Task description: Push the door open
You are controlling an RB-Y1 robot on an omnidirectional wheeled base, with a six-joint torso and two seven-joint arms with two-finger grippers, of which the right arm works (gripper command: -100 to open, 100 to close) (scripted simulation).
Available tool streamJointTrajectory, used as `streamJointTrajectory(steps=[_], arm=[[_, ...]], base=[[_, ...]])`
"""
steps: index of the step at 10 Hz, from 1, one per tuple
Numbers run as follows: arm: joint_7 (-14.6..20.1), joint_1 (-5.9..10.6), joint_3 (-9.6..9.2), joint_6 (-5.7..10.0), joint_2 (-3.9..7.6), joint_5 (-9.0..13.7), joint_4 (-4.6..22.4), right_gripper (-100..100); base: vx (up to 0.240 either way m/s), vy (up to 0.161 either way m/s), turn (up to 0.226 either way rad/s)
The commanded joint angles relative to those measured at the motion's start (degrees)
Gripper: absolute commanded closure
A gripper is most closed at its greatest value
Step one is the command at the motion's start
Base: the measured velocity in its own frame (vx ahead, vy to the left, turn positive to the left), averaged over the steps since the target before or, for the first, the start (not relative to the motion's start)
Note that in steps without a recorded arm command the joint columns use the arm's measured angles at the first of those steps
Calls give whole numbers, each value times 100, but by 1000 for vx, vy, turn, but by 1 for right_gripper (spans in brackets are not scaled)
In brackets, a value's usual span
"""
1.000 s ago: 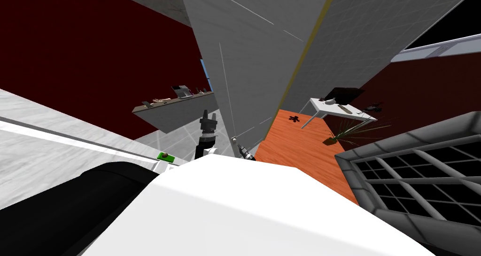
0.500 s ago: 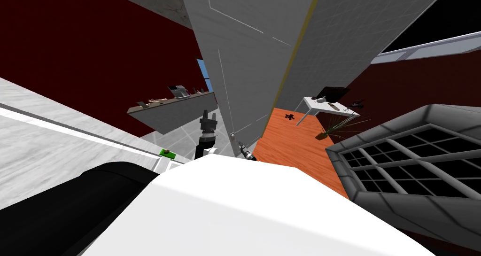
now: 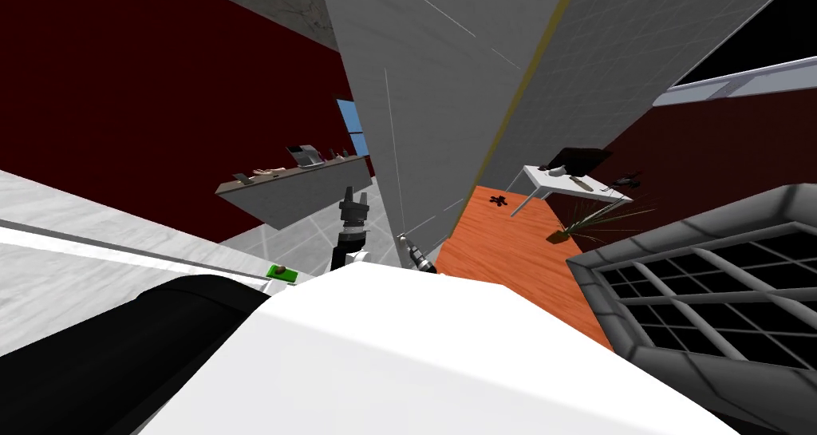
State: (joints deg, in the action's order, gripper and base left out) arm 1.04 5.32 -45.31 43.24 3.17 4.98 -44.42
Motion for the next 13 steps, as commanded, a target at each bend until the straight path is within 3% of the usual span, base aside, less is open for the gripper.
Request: streamJointTrajectory(steps=[1,2,3,4,9,13], arm=[[-11,17,32,-12,-54,-1,18,-100],[-19,32,57,-18,-130,-1,36,-100],[-11,44,46,-6,-105,1,57,-100],[-11,44,46,-6,-105,1,57,100],[-11,44,46,-6,-105,1,57,100],[-55,58,291,-2,-5,62,112,100]], base=[[152,163,17],[138,158,25],[51,63,-7],[0,0,0],[-11,-13,1],[83,160,-36]])
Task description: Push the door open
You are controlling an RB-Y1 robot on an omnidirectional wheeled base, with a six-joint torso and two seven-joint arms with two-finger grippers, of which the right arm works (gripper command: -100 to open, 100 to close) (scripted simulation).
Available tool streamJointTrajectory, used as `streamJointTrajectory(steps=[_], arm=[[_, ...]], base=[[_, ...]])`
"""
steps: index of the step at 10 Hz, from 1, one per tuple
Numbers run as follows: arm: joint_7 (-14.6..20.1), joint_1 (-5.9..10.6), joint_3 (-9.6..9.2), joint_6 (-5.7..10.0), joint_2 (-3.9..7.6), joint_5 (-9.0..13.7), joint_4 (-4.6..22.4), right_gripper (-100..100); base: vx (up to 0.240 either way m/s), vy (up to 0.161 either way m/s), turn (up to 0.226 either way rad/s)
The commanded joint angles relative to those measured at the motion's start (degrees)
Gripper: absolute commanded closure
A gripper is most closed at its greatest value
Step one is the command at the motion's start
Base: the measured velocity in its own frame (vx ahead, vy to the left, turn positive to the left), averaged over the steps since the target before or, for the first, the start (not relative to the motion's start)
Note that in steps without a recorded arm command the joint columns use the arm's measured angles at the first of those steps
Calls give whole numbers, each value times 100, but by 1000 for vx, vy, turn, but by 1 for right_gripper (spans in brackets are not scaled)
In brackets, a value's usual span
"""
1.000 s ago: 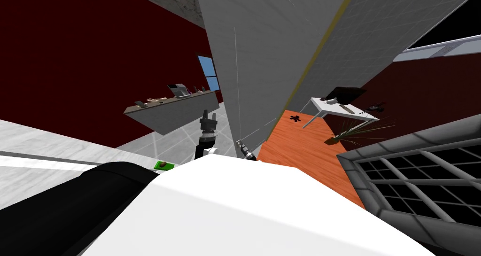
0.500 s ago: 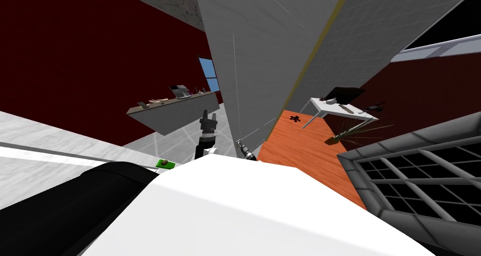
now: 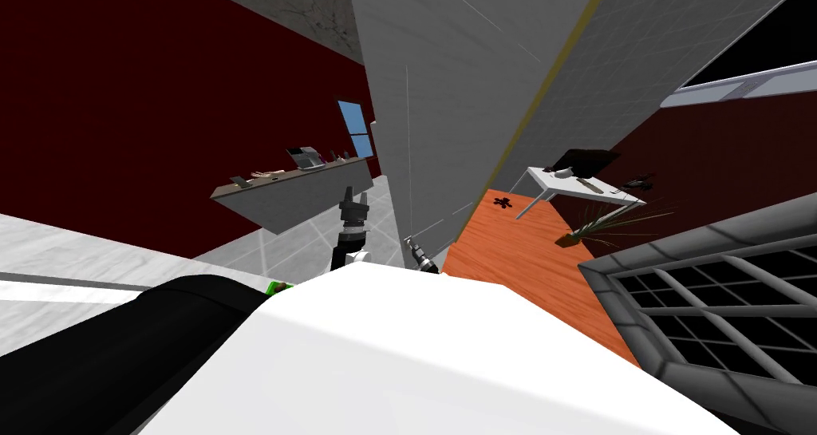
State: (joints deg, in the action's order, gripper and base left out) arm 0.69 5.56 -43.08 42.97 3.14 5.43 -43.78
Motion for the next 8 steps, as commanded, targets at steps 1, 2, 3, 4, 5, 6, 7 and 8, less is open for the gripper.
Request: streamJointTrajectory(steps=[1,2,3,4,5,6,7,8], arm=[[-34,40,148,30,21,38,63,100],[-34,40,148,30,21,38,63,100],[-58,51,285,38,52,73,88,100],[-58,51,285,38,52,73,88,100],[-84,64,436,47,76,111,115,100],[-93,68,488,50,83,124,125,100],[-103,73,542,54,87,137,135,100],[-112,77,597,57,92,151,145,100]], base=[[116,193,-36],[75,124,-34],[106,150,-37],[82,122,-36],[128,172,-38],[143,187,-48],[100,134,-38],[84,110,-33]])
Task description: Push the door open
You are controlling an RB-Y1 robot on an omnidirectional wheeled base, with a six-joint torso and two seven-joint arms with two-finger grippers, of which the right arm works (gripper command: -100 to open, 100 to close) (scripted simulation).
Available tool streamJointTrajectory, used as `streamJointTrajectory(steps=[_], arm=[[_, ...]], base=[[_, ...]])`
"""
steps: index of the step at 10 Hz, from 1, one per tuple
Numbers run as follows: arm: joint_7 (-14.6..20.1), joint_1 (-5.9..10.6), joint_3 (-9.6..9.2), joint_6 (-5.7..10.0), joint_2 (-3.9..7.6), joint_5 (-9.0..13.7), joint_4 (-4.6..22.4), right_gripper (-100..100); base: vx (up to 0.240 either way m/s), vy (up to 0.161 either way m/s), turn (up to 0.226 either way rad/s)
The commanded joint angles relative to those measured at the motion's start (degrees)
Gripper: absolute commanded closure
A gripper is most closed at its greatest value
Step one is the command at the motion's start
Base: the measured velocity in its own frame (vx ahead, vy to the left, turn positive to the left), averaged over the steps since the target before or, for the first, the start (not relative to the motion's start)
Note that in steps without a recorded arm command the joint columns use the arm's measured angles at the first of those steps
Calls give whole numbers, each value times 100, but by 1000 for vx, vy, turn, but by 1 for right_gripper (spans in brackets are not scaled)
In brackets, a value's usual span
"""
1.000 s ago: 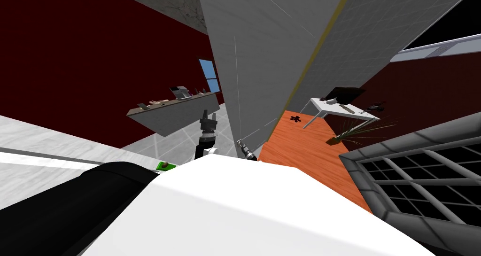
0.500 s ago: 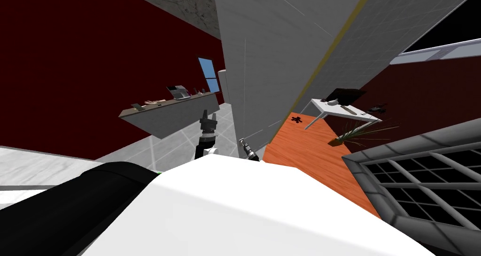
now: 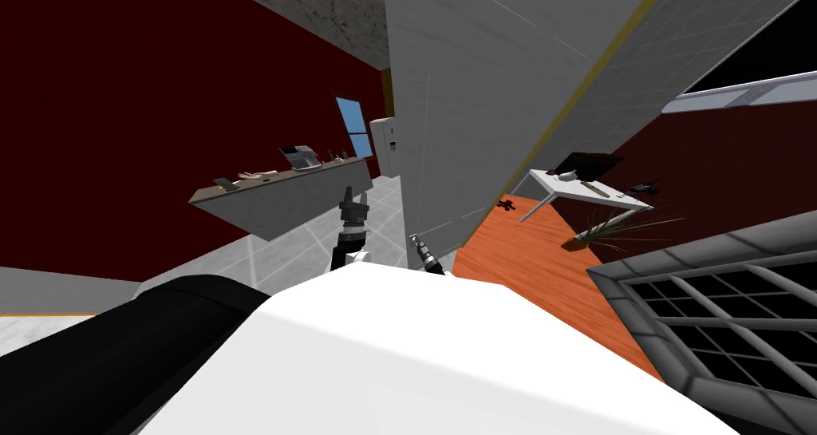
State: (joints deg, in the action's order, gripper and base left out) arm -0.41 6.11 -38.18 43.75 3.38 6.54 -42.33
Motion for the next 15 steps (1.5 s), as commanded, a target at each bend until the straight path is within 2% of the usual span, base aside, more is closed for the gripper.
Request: streamJointTrajectory(steps=[1,3,4,5,7,8,9,10,11,12,15], arm=[[-11,27,161,-18,72,53,10,100],[-40,41,330,-8,75,96,40,100],[-129,-105,173,-26,60,36,-81,-100],[-129,-105,173,-26,60,36,-81,-100],[-223,-203,105,-39,-62,3,-122,-100],[-269,-251,72,-46,-164,-12,-142,-100],[-326,-311,30,-53,-338,-32,-166,-100],[-350,-336,13,-57,-435,-40,-177,-100],[-334,-319,26,2,-383,-36,-99,-100],[-349,-309,45,14,-234,-33,-85,-100],[-355,-274,85,24,-162,-26,-62,-100]], base=[[87,104,-35],[93,92,-76],[-91,-29,-192],[-177,-109,-48],[-168,-115,-73],[-173,-127,-115],[-199,-153,-126],[-185,-108,-49],[-78,-35,0],[81,49,30],[177,137,20]])
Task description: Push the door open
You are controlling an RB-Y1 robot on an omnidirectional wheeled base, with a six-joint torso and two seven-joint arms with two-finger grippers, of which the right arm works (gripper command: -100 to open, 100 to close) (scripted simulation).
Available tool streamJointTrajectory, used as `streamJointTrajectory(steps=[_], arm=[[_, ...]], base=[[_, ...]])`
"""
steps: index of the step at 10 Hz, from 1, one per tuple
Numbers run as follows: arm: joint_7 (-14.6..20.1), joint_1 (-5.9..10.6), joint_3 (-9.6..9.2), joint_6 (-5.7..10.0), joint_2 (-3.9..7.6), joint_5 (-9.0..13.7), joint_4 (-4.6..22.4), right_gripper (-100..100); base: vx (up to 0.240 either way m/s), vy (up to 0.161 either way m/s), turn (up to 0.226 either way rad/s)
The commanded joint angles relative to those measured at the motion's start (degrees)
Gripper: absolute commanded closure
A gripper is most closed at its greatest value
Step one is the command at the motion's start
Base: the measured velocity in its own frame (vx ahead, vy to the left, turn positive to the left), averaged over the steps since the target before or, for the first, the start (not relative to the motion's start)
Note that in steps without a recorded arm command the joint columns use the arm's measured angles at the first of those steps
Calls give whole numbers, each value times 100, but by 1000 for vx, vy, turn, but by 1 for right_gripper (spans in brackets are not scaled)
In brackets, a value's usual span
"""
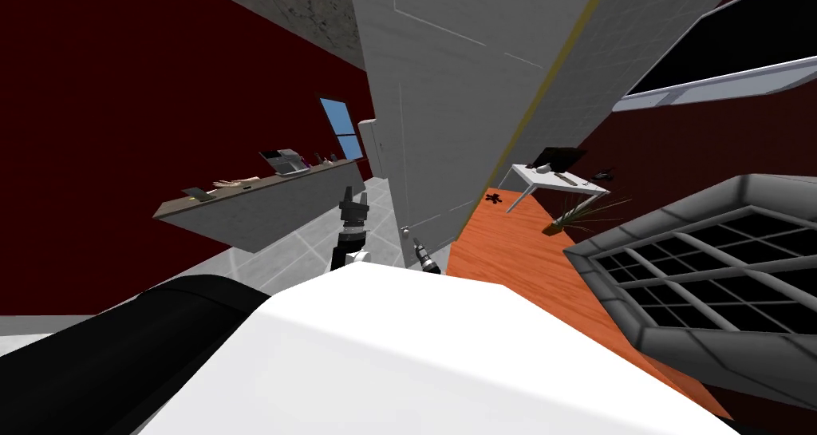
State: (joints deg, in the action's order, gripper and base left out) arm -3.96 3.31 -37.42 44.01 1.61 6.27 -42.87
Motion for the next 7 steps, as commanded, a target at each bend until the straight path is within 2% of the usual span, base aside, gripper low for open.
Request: streamJointTrajectory(steps=[1,3,4,5,6,7], arm=[[-3,20,26,2,-13,5,1,-100],[-9,53,65,11,-223,12,23,-100],[-10,56,69,12,-256,12,25,-100],[-10,8,55,-34,-191,8,-66,-100],[-10,8,55,-34,-191,8,-66,100],[-10,8,55,-34,-191,8,-66,100]], base=[[204,186,26],[221,148,26],[144,82,-7],[40,29,-5],[0,0,0],[-12,-12,5]])
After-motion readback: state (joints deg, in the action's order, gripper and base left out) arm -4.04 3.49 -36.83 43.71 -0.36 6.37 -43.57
